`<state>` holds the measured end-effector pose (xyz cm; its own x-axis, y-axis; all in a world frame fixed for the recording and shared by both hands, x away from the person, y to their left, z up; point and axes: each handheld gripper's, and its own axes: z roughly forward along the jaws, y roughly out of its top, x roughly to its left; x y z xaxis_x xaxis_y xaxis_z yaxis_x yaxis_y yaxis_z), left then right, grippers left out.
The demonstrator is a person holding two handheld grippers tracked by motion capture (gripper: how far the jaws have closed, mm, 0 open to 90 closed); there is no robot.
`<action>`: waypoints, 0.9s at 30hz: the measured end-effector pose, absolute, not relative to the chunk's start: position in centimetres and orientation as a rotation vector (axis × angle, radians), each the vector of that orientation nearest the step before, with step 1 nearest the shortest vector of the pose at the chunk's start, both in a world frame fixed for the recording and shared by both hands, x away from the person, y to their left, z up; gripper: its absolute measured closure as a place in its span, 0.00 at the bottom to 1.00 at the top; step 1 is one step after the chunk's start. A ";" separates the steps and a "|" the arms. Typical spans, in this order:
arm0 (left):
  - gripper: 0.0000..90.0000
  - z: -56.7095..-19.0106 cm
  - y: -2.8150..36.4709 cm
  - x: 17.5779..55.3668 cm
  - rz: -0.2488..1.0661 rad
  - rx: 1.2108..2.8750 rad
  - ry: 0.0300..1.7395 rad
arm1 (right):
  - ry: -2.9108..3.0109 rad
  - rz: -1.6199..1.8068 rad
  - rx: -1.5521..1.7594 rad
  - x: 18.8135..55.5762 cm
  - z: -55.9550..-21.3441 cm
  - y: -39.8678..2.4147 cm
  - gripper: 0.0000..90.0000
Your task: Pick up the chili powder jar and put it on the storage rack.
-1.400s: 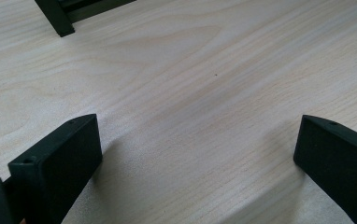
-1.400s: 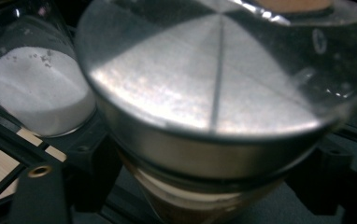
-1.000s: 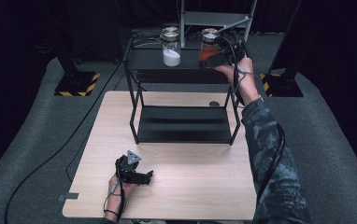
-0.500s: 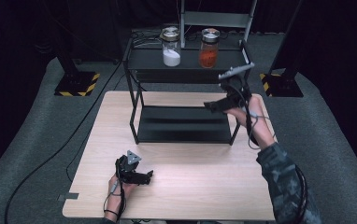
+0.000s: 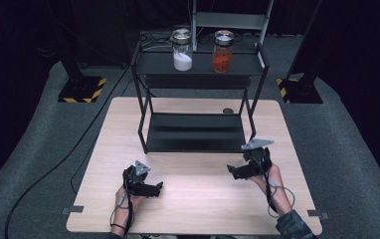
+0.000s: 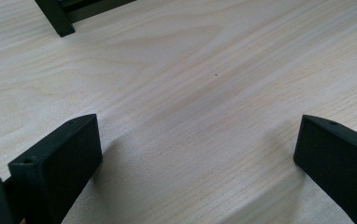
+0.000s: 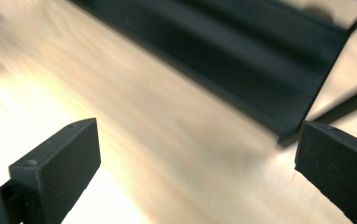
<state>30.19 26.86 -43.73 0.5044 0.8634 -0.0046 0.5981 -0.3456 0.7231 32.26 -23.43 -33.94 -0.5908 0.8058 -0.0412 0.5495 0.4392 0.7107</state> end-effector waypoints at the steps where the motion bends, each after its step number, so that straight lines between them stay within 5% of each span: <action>1: 0.01 -43.7 26.9 30.2 0.504 2.072 1.192 | 2.322 0.940 1.168 31.9 -34.9 -23.8 0.00; 12: 0.00 -43.7 26.8 30.2 0.504 2.072 1.193 | 2.238 0.998 1.272 29.0 -42.1 -26.2 0.00; 27: 0.00 -43.7 26.8 30.2 0.505 2.072 1.193 | 2.175 1.006 1.302 27.8 -43.5 -26.1 0.00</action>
<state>30.17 26.84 -43.74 0.5033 0.8641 -0.0043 0.5985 -0.3450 0.7231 27.84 -26.09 -43.52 -0.4789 0.8777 0.0166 0.5809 0.3027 0.7556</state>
